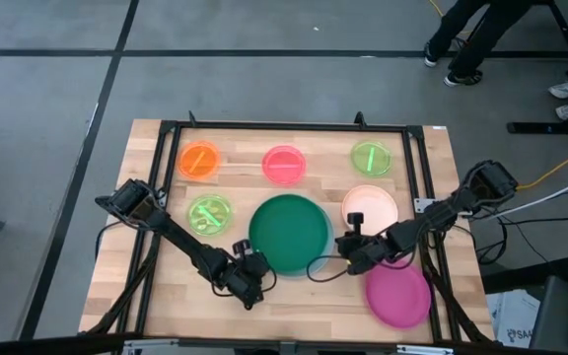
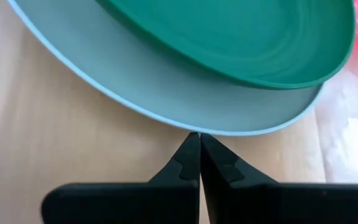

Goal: Stack plastic plates
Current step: Move the stack of plates to the center of the table, then stack the pink plate on top of the green plate

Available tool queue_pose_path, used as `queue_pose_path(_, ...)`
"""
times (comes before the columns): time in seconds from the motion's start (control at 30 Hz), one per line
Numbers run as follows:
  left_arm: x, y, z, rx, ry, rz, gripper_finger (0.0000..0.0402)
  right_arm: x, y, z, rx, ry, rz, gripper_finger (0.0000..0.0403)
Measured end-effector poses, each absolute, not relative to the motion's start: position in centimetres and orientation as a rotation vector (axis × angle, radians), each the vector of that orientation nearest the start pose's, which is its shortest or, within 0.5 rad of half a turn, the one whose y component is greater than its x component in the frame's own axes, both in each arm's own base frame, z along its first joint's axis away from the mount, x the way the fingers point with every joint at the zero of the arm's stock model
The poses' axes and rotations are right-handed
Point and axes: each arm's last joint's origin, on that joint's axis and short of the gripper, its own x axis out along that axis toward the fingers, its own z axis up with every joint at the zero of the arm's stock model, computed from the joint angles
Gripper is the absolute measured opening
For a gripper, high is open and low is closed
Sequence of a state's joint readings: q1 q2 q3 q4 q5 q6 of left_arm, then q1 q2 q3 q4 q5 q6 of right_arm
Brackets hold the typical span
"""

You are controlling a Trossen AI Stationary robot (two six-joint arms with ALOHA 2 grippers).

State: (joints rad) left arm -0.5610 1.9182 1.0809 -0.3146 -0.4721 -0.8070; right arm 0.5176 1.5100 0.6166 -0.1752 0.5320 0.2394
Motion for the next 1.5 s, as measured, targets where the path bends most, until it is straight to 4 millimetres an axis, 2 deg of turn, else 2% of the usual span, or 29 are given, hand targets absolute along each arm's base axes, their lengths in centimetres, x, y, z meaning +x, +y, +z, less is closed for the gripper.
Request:
queue_pose_path(0.23, 30.5, -17.6, 13.0, -0.155, 0.962, 0.325, 0.0116, 22.4, 10.5, 13.6, -0.322, 0.929, -0.136, 0.0001)
queue_pose_path(0.47, 29.7, -17.2, 16.2, -0.183, 0.930, 0.297, 0.0116, 22.0, 10.3, 16.4, -0.326, 0.950, -0.141, 0.0001)
queue_pose_path(0.67, 29.7, -16.2, 19.2, -0.142, 0.834, 0.259, 0.0116, 19.7, 10.9, 18.6, -0.280, 0.959, -0.015, 0.0001)
queue_pose_path(0.9, 31.0, -15.8, 20.3, -0.067, 0.711, 0.207, 0.0116, 16.2, 11.1, 20.4, 0.008, 1.134, 0.179, 0.0001)
queue_pose_path(1.1, 32.0, -15.0, 20.7, -0.058, 0.655, 0.205, 0.0116, 15.0, 11.6, 20.0, 0.124, 1.265, 0.163, 0.0009)
queue_pose_path(1.37, 32.3, -14.6, 20.6, -0.071, 0.660, 0.205, 0.0116, 15.1, 12.7, 18.2, 0.063, 1.357, 0.170, 0.0109)
queue_pose_path(1.5, 32.3, -14.6, 20.6, -0.070, 0.663, 0.204, 0.0116, 15.1, 12.7, 16.7, 0.014, 1.417, 0.146, 0.0141)
